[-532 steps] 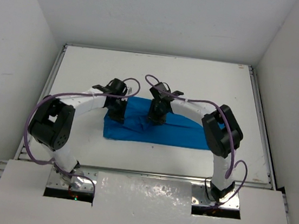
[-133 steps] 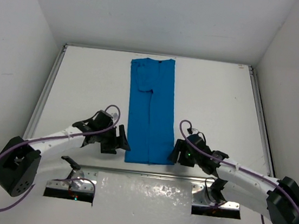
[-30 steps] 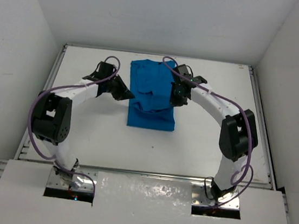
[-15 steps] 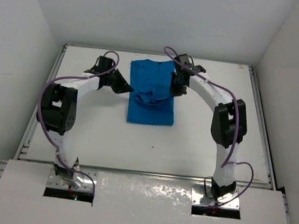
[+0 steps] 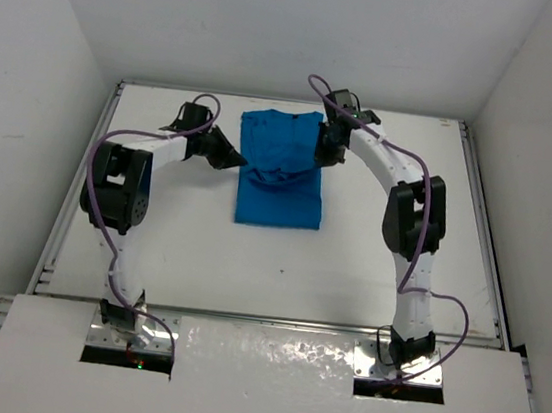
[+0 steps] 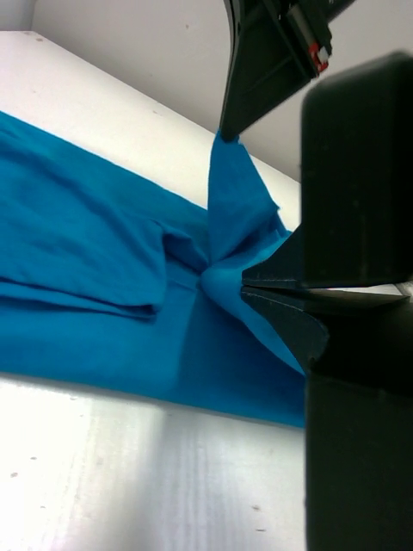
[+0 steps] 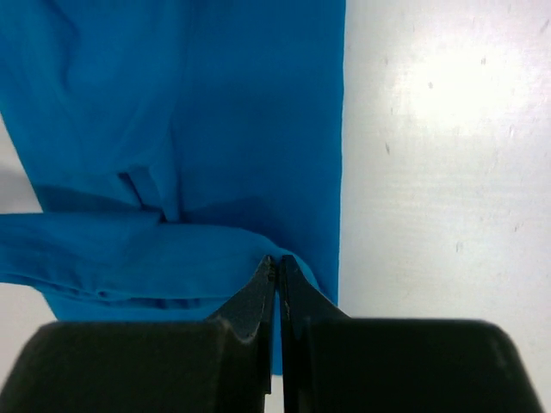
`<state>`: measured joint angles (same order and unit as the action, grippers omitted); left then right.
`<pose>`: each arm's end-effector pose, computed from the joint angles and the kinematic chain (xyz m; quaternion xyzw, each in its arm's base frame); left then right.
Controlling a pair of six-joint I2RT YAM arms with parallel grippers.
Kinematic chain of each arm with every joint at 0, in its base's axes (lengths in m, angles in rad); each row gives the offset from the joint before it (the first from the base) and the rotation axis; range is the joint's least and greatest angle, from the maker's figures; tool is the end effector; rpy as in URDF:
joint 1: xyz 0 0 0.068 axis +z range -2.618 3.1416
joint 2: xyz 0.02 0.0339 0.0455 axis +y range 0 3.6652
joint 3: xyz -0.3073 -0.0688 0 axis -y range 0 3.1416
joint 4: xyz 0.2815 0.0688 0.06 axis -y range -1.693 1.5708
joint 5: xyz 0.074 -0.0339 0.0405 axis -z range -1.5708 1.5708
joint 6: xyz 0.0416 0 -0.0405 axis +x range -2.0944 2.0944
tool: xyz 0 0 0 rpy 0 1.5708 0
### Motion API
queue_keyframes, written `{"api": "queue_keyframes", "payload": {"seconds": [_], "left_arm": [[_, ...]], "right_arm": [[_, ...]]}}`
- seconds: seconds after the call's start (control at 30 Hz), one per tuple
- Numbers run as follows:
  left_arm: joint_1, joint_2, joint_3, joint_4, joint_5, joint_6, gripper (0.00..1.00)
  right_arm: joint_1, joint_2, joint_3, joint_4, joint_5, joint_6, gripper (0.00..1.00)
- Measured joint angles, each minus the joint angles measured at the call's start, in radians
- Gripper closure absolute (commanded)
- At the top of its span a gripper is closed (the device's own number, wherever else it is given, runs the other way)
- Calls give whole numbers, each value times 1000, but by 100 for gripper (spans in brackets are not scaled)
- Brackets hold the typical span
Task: Fold and stack the t-shirts
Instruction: Fold the folded rectangular tshirt in 1/3 of the way
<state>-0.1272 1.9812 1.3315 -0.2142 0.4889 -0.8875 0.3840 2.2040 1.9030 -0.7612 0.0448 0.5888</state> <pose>0.4687 -0.0796 0.1886 -0.2600 0.8764 -0.3616 0.1832 0.5058 0.2024 0.2341 0.1045 0.9620 0.0984 0.2325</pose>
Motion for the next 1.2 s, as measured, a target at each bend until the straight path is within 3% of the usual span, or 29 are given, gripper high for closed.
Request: {"api": "queue_keyframes", "payload": {"seconds": [0.4, 0.43, 0.47, 0.5, 0.57, 0.63, 0.87, 1.2], "left_arm": [[5, 136, 87, 55, 16, -35, 98], [5, 145, 94, 59, 17, -35, 90], [5, 151, 99, 65, 17, -34, 67], [5, 158, 103, 72, 18, -32, 60], [6, 164, 104, 85, 18, -42, 56], [11, 166, 104, 97, 18, -45, 50], [53, 166, 163, 89, 11, 11, 47], [55, 223, 348, 39, 107, 203, 49]], "right_arm": [[-43, 105, 113, 18, -27, 28, 100], [-47, 118, 113, 24, -28, 28, 95], [-49, 129, 113, 28, -28, 29, 94], [-52, 142, 113, 32, -31, 30, 91], [-60, 163, 113, 42, -45, 36, 70], [-68, 179, 110, 60, -58, 36, 60], [-101, 177, 100, 131, -85, -14, 48], [-115, 112, 35, 208, -187, -90, 53]]}}
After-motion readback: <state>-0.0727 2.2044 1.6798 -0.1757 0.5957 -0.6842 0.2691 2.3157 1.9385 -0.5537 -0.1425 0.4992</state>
